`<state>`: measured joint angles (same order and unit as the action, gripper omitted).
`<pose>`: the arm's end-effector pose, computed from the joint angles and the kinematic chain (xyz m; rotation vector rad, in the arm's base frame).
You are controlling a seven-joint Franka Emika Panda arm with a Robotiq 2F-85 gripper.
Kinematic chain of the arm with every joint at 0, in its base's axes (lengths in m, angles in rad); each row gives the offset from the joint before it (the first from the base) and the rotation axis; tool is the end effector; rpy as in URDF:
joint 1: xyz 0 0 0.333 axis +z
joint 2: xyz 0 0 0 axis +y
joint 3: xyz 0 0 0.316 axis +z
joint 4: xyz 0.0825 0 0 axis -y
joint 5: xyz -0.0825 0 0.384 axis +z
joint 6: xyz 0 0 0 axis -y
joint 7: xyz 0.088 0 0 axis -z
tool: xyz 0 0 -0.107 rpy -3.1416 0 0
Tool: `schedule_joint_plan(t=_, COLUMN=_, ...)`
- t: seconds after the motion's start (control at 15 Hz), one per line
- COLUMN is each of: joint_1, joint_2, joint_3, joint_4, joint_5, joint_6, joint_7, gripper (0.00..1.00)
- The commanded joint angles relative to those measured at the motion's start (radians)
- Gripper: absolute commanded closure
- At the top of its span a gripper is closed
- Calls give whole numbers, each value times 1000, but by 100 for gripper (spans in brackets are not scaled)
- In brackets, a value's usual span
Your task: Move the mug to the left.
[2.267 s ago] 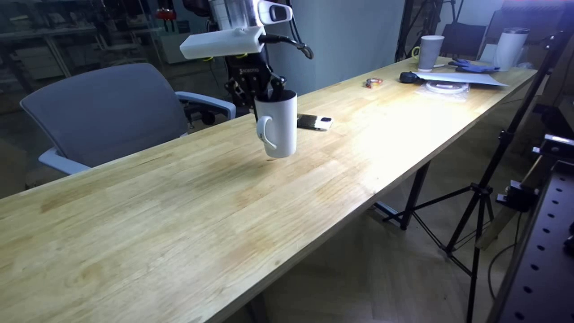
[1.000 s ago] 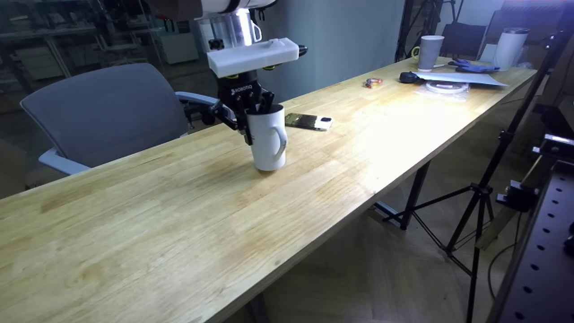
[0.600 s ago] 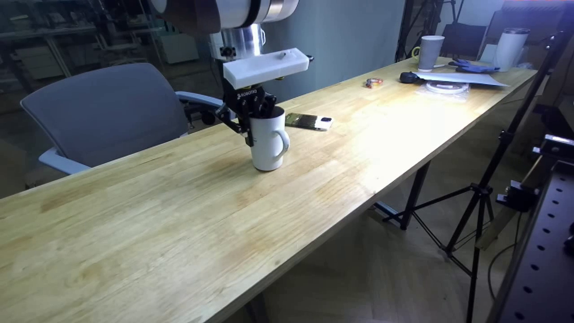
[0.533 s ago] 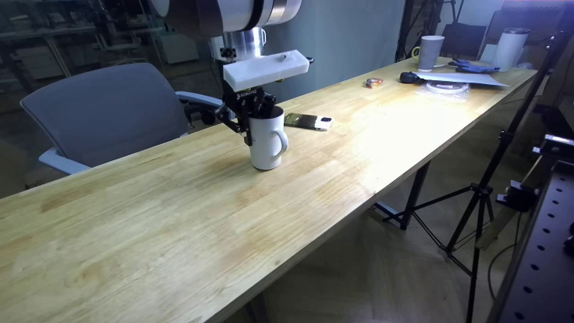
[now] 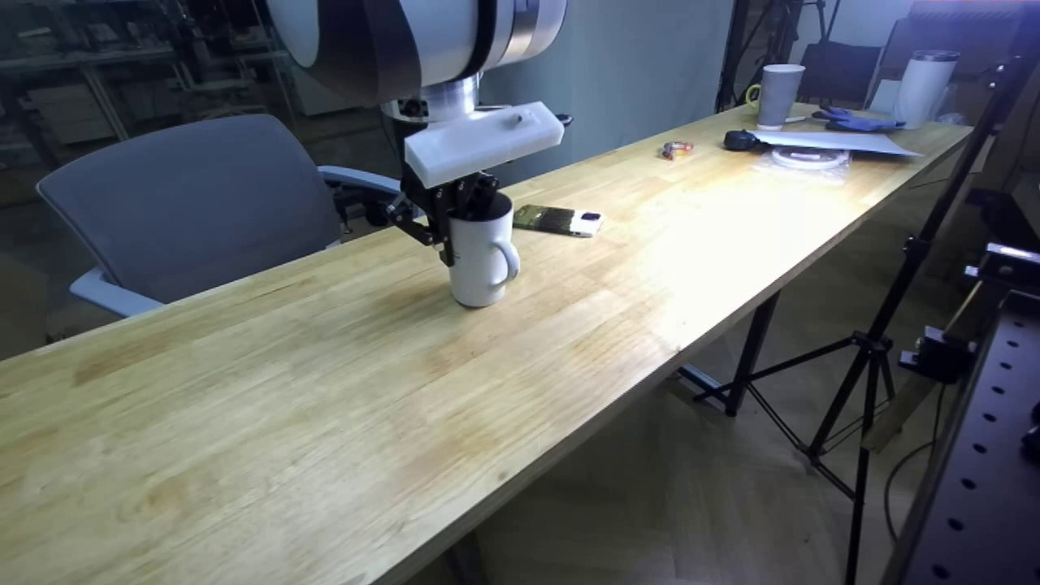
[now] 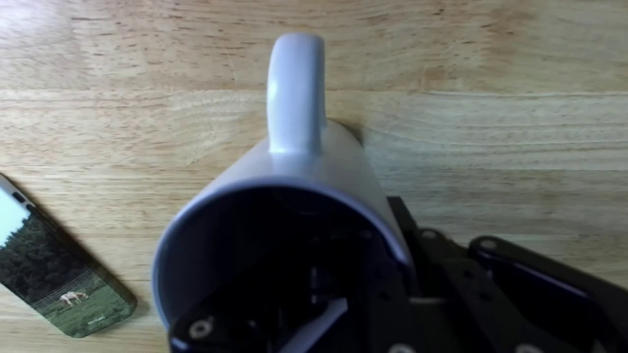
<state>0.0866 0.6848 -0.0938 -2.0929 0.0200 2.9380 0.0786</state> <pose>0.5821 -0.0067 0.1062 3.0827 -0.1221 0.2556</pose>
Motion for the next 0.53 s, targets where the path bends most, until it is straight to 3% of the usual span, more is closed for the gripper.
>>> schedule_joint_plan(t=0.0, joint_1=39, joint_2=-21, joint_3=-31, joint_4=-10, joint_5=-25, joint_6=-56, joint_7=29, gripper=98)
schedule_joint_plan(t=0.47, joint_1=28, joint_2=-3, joint_3=-23, joint_4=73, joint_5=-41, joint_6=-276, joint_7=41, gripper=98)
